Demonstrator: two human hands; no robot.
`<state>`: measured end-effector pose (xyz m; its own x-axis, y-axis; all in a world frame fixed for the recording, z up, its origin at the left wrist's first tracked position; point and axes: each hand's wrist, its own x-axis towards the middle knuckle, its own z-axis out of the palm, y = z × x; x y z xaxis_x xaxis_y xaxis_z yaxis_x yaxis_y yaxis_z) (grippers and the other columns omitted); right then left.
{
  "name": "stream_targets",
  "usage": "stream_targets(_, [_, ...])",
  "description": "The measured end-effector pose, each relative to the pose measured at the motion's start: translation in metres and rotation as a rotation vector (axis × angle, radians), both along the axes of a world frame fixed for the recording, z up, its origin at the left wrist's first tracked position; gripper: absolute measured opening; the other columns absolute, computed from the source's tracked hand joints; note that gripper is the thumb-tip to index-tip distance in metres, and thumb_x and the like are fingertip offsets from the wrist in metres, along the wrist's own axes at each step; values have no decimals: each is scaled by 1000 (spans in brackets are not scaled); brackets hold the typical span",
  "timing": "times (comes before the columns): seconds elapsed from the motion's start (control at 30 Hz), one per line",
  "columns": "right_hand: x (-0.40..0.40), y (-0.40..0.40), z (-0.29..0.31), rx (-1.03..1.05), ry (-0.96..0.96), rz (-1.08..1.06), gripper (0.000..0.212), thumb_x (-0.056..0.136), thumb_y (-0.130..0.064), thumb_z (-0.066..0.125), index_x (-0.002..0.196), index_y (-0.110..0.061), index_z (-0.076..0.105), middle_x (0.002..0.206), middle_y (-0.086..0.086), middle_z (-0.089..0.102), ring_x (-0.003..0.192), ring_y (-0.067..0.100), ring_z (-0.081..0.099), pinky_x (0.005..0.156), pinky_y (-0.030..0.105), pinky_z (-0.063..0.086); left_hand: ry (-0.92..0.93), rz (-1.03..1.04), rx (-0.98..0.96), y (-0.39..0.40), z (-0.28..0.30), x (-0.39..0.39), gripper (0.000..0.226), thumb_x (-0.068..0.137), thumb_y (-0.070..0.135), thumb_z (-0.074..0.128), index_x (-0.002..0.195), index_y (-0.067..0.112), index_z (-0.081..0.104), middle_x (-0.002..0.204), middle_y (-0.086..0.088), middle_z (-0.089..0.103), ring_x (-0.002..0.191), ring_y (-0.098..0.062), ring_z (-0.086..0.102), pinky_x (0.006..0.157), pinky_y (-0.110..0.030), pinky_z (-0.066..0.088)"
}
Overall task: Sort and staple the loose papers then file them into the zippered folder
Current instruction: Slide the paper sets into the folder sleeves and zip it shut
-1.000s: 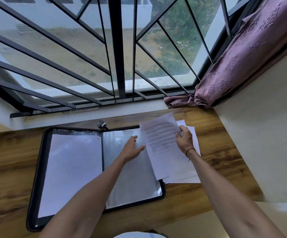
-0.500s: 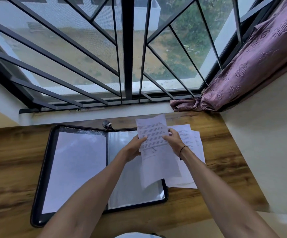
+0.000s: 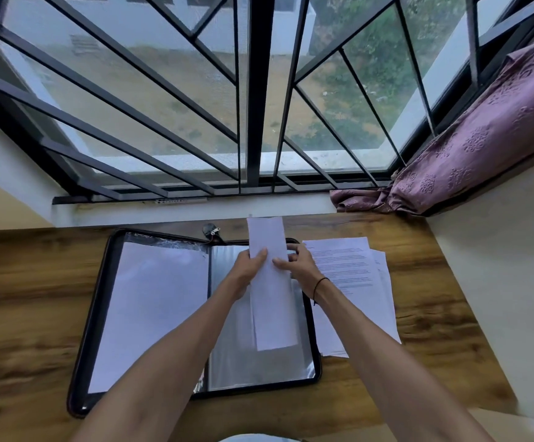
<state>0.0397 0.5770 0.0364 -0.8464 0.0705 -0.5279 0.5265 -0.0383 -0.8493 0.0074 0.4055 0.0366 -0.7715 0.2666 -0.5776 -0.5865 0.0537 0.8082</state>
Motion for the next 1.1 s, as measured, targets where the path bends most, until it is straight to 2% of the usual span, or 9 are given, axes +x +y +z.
stream_targets(0.13, [-8, 1, 3, -175, -10, 116, 37, 92, -7, 72, 128, -6, 65, 116, 10, 75, 102, 26, 74, 84, 41, 61, 12, -45, 9, 1, 3, -6, 44, 103, 45, 58, 134, 14, 62, 119, -4, 74, 101, -24, 75, 90, -44, 61])
stream_targets(0.33, [-22, 1, -5, -56, 37, -108, 45, 78, -5, 81, 119, 8, 66, 113, 22, 74, 104, 44, 71, 85, 50, 62, 24, 0, -32, -2, 1, -17, 52, 103, 64, 38, 129, 25, 61, 120, 1, 70, 109, -21, 68, 94, -44, 55])
stream_targets(0.4, [-26, 8, -8, -15, 44, -222, 43, 73, -11, 81, 111, 4, 68, 111, 21, 74, 101, 44, 71, 86, 53, 61, 154, 28, -283, -10, -11, -23, 42, 106, 51, 43, 123, 18, 64, 122, -6, 66, 114, -28, 64, 93, -43, 51])
stream_targets(0.47, [-30, 18, -11, 9, 58, -298, 41, 68, -17, 80, 104, -1, 68, 109, 21, 73, 96, 41, 71, 86, 54, 61, 338, -99, -671, -22, -25, -28, 32, 103, 31, 55, 131, 16, 60, 134, -10, 55, 125, -31, 54, 97, -41, 47])
stream_targets(0.57, [-33, 31, -13, 33, 75, -354, 39, 67, -20, 78, 100, -3, 67, 105, 19, 72, 92, 37, 70, 86, 55, 60, 448, -320, -1000, -31, -32, -31, 55, 95, 31, 68, 144, 14, 49, 142, -10, 43, 127, -33, 47, 97, -44, 47])
stream_targets(0.63, [-35, 36, -14, 47, 67, -372, 43, 67, -21, 78, 104, -1, 66, 105, 18, 72, 92, 35, 70, 87, 56, 60, 471, -411, -1105, -32, -33, -34, 61, 93, 35, 71, 144, 14, 46, 143, -9, 43, 125, -33, 47, 95, -43, 48])
stream_targets(0.83, [-36, 42, -19, 104, 74, -403, 43, 70, -22, 78, 105, -1, 65, 107, 19, 72, 92, 34, 70, 86, 57, 61, 607, -484, -1223, -33, -35, -36, 42, 90, 41, 73, 123, 19, 59, 130, -6, 49, 115, -28, 49, 90, -39, 48])
stream_targets(1.0, [-38, 40, -21, 125, 69, -414, 24, 88, -2, 73, 109, 3, 64, 104, 15, 72, 91, 32, 70, 87, 55, 61, 600, -625, -1298, -27, -40, -26, 85, 76, 66, 77, 139, 18, 48, 136, -8, 46, 124, -27, 48, 93, -41, 46])
stream_targets(1.1, [-37, 38, -20, 138, 69, -432, 18, 90, -1, 72, 106, 0, 62, 100, 11, 70, 89, 31, 69, 83, 50, 61, 663, -625, -1328, -24, -43, -19, 70, 81, 62, 75, 132, 18, 55, 127, -4, 53, 119, -25, 50, 91, -36, 43])
